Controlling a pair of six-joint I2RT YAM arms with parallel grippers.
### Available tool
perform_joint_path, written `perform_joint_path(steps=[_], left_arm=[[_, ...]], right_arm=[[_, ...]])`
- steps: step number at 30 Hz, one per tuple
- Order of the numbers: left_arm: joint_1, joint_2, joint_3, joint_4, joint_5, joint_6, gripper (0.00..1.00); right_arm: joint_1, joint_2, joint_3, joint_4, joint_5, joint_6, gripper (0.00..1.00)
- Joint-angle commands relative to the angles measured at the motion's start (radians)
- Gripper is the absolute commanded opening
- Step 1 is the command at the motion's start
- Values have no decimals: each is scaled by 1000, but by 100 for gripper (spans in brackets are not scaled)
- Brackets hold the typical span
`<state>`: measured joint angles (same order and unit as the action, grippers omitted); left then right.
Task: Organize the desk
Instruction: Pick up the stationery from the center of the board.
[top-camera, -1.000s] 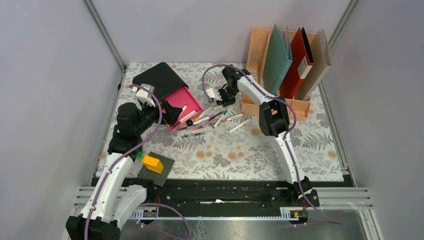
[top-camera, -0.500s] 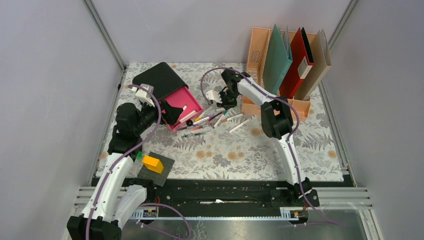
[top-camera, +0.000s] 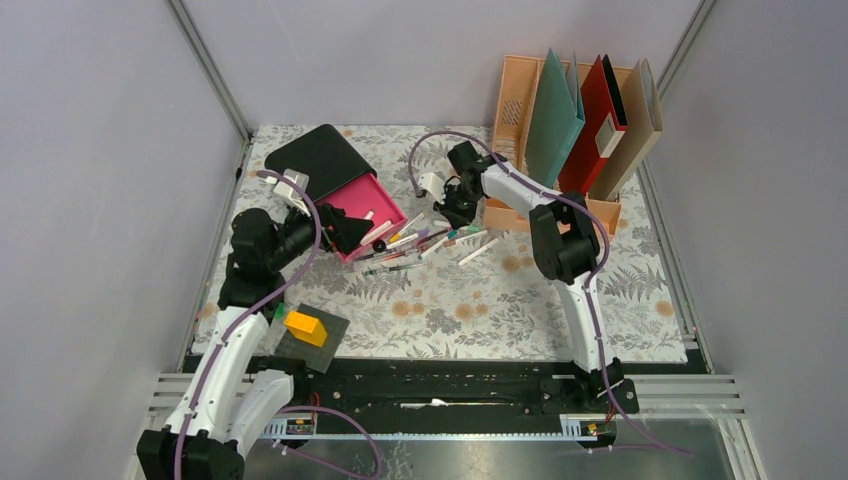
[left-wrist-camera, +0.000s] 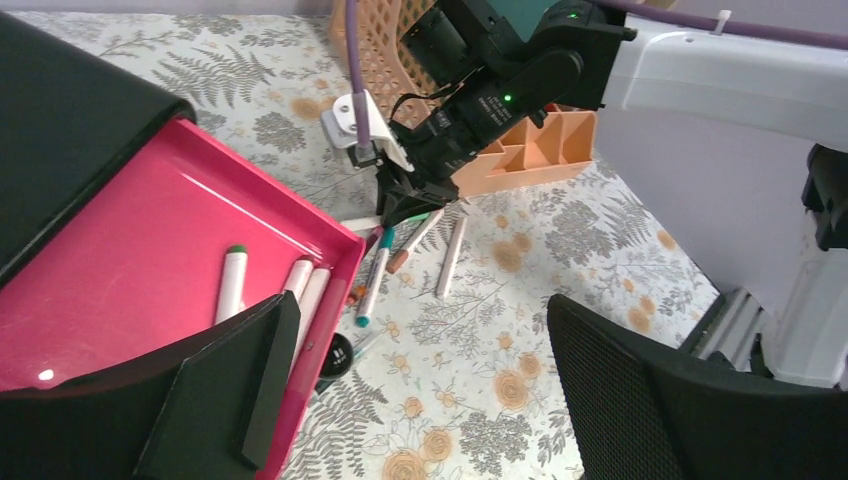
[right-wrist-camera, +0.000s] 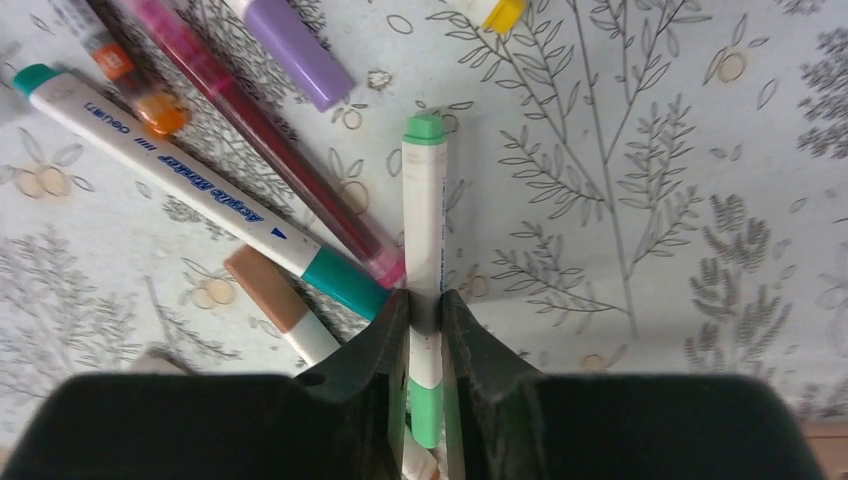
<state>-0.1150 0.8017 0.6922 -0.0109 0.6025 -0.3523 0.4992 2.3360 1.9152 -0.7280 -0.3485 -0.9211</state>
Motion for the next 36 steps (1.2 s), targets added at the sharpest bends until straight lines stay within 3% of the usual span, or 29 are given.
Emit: perform_joint_path(steps=[1,11,17,22,30,36], left_arm=[[6,-10,-27,142,95,-85,99],[6,16,-132,445,197,-381,99],[-2,23,-245,652,186,-571,99],[-70,15,-321,776,75,-642,99],[-274,81,-356,893,-148,-640,99],[-392,193,-338,998,-275,-623,99]], right_arm=[[9,-116,-62,65,-71,195,0],[8,-238,-189,173,-182,356,0],[7,-335,-279,233,-268,426,0],[-3,-425,-336,255,-379,500,0],[-18,-590,-459,264,-547,580,0],[-55,-768,-667,456,-675,693,0]])
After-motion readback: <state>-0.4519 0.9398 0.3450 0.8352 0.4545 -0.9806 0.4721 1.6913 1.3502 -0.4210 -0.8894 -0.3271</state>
